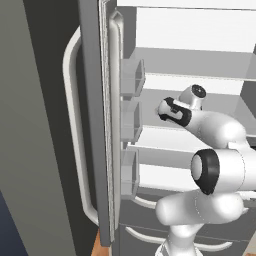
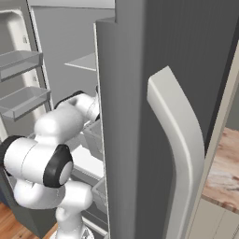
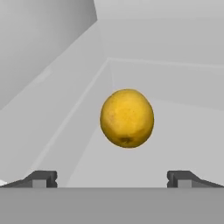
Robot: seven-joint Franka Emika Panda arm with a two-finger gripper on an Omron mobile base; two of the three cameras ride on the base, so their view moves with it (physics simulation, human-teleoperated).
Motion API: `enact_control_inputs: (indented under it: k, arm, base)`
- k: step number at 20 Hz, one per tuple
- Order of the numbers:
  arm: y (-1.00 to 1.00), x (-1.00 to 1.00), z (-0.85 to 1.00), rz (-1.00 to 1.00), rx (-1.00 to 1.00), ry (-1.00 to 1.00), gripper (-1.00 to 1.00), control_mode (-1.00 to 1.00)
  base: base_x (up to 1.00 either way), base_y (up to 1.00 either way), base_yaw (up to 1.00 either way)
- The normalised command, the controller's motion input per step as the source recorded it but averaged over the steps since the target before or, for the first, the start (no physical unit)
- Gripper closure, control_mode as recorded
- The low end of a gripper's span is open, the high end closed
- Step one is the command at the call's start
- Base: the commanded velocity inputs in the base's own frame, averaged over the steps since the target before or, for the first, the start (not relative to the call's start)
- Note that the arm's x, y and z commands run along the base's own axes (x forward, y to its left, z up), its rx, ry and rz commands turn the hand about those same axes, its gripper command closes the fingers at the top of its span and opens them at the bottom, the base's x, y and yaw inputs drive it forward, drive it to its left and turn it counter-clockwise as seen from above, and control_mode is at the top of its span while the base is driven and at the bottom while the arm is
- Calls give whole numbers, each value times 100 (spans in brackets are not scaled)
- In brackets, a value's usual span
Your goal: Take the cheese, chicken drumstick, and lemon from the fridge and place them on the plate on the dining counter to create an appetizer plate.
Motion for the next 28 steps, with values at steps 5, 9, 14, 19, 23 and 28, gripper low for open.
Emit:
enact_control_inputs:
  k: [5,9,14,19,23,28]
  arm:
    - [0,21,-5,-3,0,0,-100,-100]
    - [0,15,-8,-4,0,0,-100,-100]
    - [0,18,-11,-3,0,0,-100,-100]
    - [0,25,-7,-2,0,0,-100,-100]
    - [0,25,-8,-2,0,0,-100,-100]
    - [-4,25,-12,-1,0,0,-100,-100]
  base:
    - [0,0,0]
    - [0,0,0]
    - [0,0,0]
    - [0,0,0]
    - [0,0,0]
    - [0,0,0]
